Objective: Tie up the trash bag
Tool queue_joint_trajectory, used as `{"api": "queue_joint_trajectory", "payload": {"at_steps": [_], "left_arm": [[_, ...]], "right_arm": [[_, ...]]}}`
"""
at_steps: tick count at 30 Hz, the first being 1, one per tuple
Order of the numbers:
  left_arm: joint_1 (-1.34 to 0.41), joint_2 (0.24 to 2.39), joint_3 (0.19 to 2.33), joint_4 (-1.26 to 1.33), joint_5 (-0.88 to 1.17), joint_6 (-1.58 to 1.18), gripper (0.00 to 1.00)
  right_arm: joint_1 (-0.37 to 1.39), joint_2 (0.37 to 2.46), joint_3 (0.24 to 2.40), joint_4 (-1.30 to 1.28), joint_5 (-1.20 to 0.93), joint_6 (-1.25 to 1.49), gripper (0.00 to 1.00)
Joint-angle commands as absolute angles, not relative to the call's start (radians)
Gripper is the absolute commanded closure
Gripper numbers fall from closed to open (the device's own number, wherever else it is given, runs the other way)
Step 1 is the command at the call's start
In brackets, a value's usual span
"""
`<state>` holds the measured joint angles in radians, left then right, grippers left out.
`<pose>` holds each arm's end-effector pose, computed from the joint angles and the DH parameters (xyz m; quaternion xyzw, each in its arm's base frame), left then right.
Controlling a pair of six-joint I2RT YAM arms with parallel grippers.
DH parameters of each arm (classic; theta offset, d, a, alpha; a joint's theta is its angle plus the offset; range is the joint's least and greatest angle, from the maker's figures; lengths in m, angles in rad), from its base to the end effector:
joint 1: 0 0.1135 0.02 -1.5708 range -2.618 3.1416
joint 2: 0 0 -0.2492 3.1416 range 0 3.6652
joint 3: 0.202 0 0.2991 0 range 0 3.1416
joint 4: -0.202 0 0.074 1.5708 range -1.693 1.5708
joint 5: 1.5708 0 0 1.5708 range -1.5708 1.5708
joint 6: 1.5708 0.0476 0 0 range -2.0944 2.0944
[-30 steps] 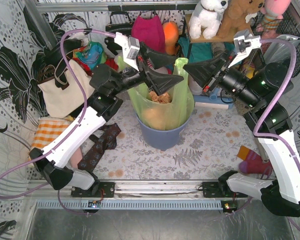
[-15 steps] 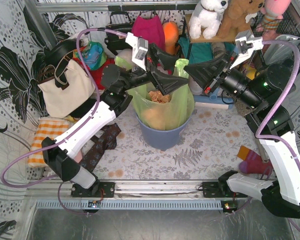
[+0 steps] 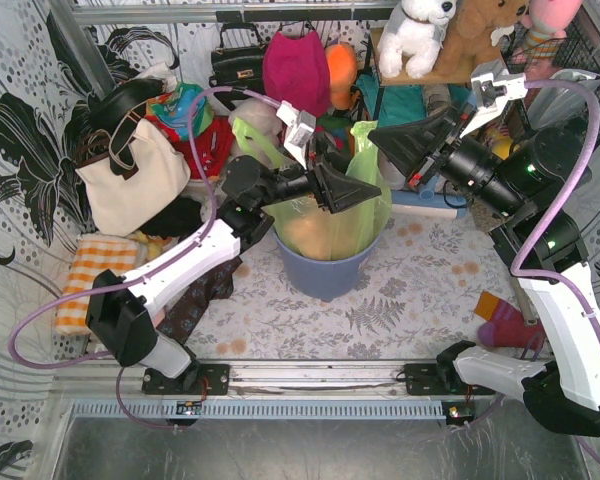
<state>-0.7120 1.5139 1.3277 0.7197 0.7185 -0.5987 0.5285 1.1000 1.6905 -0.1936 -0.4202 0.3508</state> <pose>0.2819 -0.2847 0.4229 0.3311 0.4460 -0.6337 0.5384 0.1848 0.1304 0.5940 -0.2210 0.5241 0.4511 0.6877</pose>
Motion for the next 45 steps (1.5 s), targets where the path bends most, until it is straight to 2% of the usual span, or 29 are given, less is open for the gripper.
{"api": "queue_joint_trajectory", "payload": {"at_steps": [1, 7, 10, 12, 15, 17, 21, 26, 31, 37, 40, 45], "left_arm": [[-0.731, 1.466, 1.298, 0.753, 0.687, -0.608, 0.45], [-0.733, 1.462, 1.287, 0.707, 0.631, -0.606, 0.37], [-0.733, 1.473, 1.3, 0.679, 0.591, -0.604, 0.38], [-0.733, 1.48, 1.314, 0.666, 0.571, -0.604, 0.42], [-0.732, 1.483, 1.323, 0.663, 0.546, -0.601, 0.44], [-0.733, 1.481, 1.328, 0.667, 0.539, -0.593, 0.44], [-0.733, 1.484, 1.35, 0.65, 0.537, -0.577, 0.43], [-0.733, 1.488, 1.365, 0.636, 0.536, -0.569, 0.43], [-0.732, 1.49, 1.369, 0.63, 0.53, -0.562, 0.43], [-0.732, 1.502, 1.386, 0.624, 0.533, -0.559, 0.43], [-0.732, 1.502, 1.387, 0.621, 0.53, -0.557, 0.43], [-0.732, 1.5, 1.388, 0.615, 0.514, -0.559, 0.37]], "right_arm": [[0.53, 1.08, 1.704, -0.112, -0.403, 0.365, 1.0], [0.53, 1.076, 1.698, -0.094, -0.418, 0.378, 1.0], [0.529, 1.074, 1.7, -0.097, -0.419, 0.38, 1.0], [0.53, 1.071, 1.702, -0.107, -0.4, 0.381, 0.99], [0.529, 1.076, 1.737, -0.178, -0.317, 0.379, 0.61], [0.53, 1.091, 1.78, -0.254, -0.248, 0.378, 0.44], [0.53, 1.145, 1.837, -0.366, -0.18, 0.359, 0.32], [0.531, 1.201, 1.823, -0.335, -0.27, 0.342, 0.28], [0.53, 1.221, 1.791, -0.227, -0.403, 0.334, 0.3], [0.53, 1.242, 1.789, -0.208, -0.386, 0.315, 0.42], [0.53, 1.24, 1.775, -0.19, -0.394, 0.317, 0.56], [0.529, 1.204, 1.728, -0.14, -0.379, 0.319, 0.96]]}}
